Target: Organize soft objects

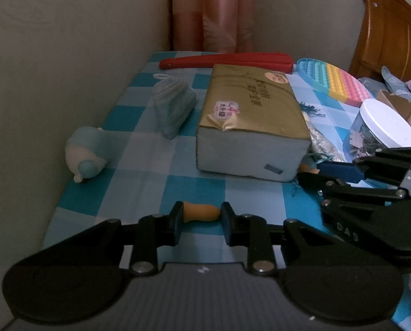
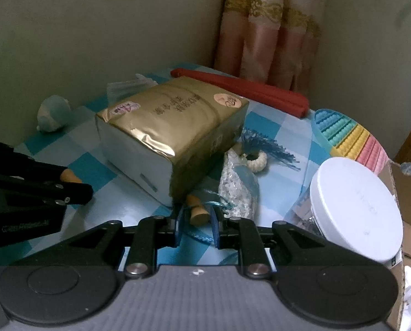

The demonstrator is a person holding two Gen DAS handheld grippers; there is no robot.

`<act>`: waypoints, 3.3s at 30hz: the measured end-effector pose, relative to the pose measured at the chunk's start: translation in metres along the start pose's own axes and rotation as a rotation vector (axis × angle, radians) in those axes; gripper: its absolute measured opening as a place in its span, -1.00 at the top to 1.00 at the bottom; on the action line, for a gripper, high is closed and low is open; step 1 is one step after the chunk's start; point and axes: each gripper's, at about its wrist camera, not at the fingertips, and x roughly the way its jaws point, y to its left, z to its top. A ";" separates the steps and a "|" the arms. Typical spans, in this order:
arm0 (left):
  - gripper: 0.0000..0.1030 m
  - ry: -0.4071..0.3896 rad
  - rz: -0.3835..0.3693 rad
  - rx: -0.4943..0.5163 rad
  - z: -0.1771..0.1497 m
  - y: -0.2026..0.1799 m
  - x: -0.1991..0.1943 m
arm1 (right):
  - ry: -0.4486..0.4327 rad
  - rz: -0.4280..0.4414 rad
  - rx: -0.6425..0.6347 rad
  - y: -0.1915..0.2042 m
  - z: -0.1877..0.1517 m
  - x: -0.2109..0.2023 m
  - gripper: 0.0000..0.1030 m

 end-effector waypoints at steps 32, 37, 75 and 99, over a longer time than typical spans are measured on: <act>0.47 0.013 -0.017 0.007 0.000 -0.002 -0.003 | 0.004 0.049 -0.022 -0.001 -0.001 -0.002 0.56; 0.47 0.013 -0.017 0.003 0.000 -0.001 -0.003 | -0.006 0.053 -0.013 -0.001 0.000 -0.009 0.67; 0.47 0.039 -0.105 0.168 -0.013 -0.034 -0.052 | 0.009 0.049 0.040 -0.005 -0.049 -0.105 0.69; 0.47 -0.059 -0.372 0.415 0.054 -0.154 -0.081 | -0.109 -0.263 0.270 -0.139 -0.078 -0.156 0.57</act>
